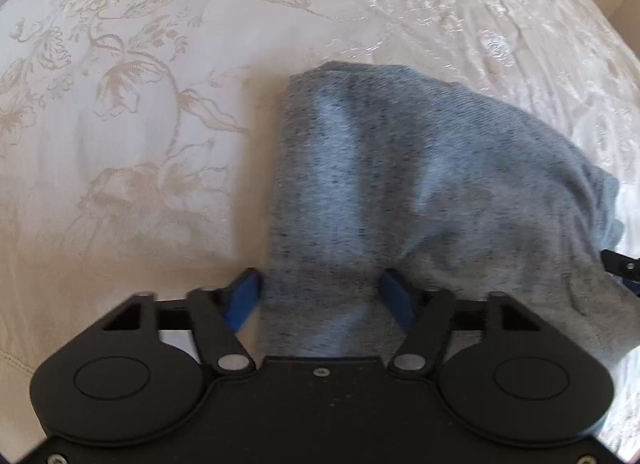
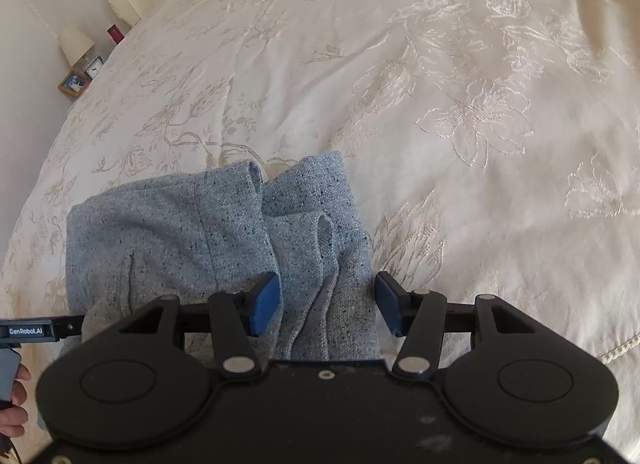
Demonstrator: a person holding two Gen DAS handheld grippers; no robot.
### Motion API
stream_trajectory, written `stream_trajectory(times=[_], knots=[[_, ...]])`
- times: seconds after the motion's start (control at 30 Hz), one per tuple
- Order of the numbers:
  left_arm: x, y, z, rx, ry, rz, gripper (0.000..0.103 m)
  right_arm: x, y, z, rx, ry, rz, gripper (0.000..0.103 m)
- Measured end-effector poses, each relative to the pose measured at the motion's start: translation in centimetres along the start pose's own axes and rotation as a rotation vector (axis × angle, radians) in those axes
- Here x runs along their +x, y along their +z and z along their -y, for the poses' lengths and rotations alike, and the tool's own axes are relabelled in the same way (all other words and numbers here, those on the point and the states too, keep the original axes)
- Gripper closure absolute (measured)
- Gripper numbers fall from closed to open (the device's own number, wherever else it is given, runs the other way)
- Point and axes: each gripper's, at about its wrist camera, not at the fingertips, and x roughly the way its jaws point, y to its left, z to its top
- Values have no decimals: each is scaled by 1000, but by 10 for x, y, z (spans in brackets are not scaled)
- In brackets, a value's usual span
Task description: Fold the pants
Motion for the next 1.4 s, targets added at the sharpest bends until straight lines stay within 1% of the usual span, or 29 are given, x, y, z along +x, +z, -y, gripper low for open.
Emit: stream_trajectory(times=[0.03,0.07,0.1,0.13,0.17,0.2,0.37,0.4,0.47,0.53,0.63,0.77,0.9,1.0,1.1,1.13,1.17,1.2,1.23,1.27,1.3,1.4], knots=[[-3,1,4,-2,-1,-1,60,1,3,4,49,10,-23,46],[-6,0,9,8,28,4,74,2,8,9,96,24,-48,46],[-10,0,14,22,42,6,82,2,11,11,118,35,-64,51],[-15,0,21,34,60,20,84,1,13,12,124,48,-64,57],[-21,0,25,39,79,37,87,-3,13,10,120,53,-56,86],[-27,-1,28,41,89,48,88,-8,13,5,113,45,-43,87],[-68,-7,36,27,92,110,92,-39,11,-11,137,62,24,88],[-75,-9,38,25,103,118,94,-48,10,-16,134,66,37,88],[-91,-11,38,10,102,135,94,-62,11,-26,115,75,53,88],[-104,-15,34,-8,103,137,94,-74,11,-36,92,85,57,88],[-119,-22,30,4,130,156,95,-90,8,-50,54,110,60,88],[-145,-37,14,12,147,166,95,-108,-1,-75,26,150,35,89],[-167,-51,-15,55,166,155,95,-125,-27,-105,17,170,6,89],[-181,-60,-44,89,162,157,95,-134,-59,-132,37,176,-4,89],[-186,-66,-77,100,150,156,94,-132,-89,-160,73,164,-3,89],[-184,-67,-87,102,155,156,93,-129,-98,-166,99,161,-8,89],[-179,-68,-96,104,173,153,90,-126,-107,-174,124,162,-11,89],[-174,-68,-105,106,205,145,87,-122,-116,-181,133,161,-2,88],[-171,-70,-114,108,235,143,87,-117,-123,-186,132,153,10,88],[-169,-71,-120,106,247,144,87,-112,-131,-195,129,119,25,84],[-169,-72,-128,95,248,143,87,-108,-135,-200,124,73,36,83],[-177,-76,-139,65,209,141,86,-108,-146,-212,110,14,59,82]])
